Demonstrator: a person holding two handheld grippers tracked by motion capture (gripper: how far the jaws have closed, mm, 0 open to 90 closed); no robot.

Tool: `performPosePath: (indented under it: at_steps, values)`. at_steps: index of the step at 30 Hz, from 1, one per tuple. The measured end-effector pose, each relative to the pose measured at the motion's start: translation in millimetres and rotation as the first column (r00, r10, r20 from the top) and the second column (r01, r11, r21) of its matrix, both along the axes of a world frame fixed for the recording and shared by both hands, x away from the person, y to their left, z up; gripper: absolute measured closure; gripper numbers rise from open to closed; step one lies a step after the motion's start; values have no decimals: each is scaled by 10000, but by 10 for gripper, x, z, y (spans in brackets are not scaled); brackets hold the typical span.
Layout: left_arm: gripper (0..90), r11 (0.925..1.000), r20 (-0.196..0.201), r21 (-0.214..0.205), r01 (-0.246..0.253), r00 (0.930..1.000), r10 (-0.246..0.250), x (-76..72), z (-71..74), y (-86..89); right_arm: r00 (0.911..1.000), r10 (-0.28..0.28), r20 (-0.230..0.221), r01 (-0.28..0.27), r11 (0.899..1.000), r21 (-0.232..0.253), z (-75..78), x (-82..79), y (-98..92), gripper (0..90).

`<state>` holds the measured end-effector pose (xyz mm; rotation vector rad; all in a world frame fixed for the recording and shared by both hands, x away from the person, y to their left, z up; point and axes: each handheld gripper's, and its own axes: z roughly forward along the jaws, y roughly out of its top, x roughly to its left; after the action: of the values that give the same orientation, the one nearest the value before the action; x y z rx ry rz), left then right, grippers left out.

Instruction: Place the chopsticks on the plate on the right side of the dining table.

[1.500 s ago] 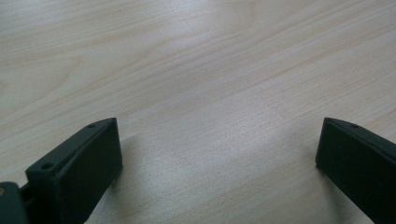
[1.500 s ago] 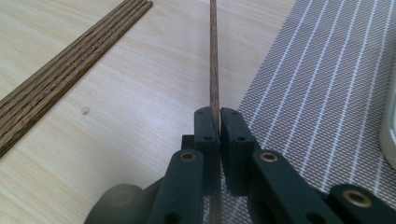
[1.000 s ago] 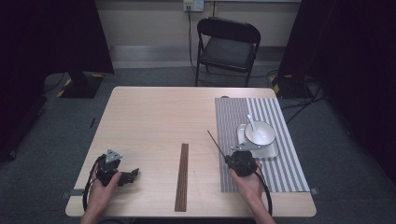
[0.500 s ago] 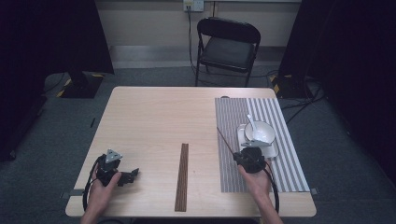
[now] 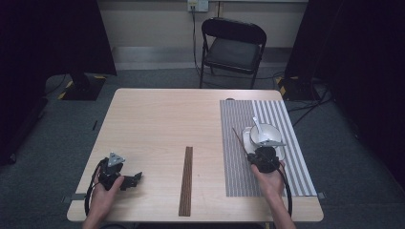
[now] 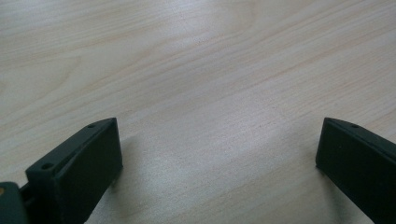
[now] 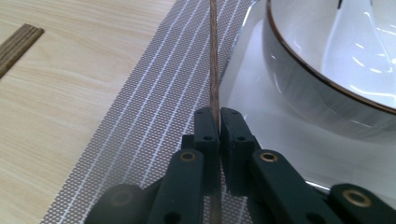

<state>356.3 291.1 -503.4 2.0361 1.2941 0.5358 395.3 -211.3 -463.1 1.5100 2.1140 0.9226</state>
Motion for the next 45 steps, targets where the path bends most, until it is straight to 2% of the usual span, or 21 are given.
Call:
performPosePath:
  at_steps: [9,21,27,32,35,38,45]
  values:
    - [0,10000,0,3,5,10000,-5,0,0,0,9993,-368,-74,368,9993,-50,-50,51,-110,859]
    - [0,10000,1,-1,2,10000,-2,0,0,0,9979,-641,80,643,9975,-279,-54,53,-159,849]
    - [0,10000,2,-2,1,10000,-1,0,0,0,9962,-861,110,865,9956,-364,-57,42,-175,765]
    - [0,10000,1,0,1,10000,-1,0,0,0,9966,-722,407,740,9963,-441,13,-16,-129,747]
    - [0,10000,1,1,-1,10000,1,0,0,0,9975,-394,586,418,9983,-395,44,-32,-84,800]
    - [0,10000,1,1,1,10000,-1,0,0,0,9987,-164,480,178,9995,-275,18,-5,-55,837]
    - [0,10000,-1,2,1,10000,-1,0,0,0,9993,-196,306,204,9994,-268,-51,56,-62,848]
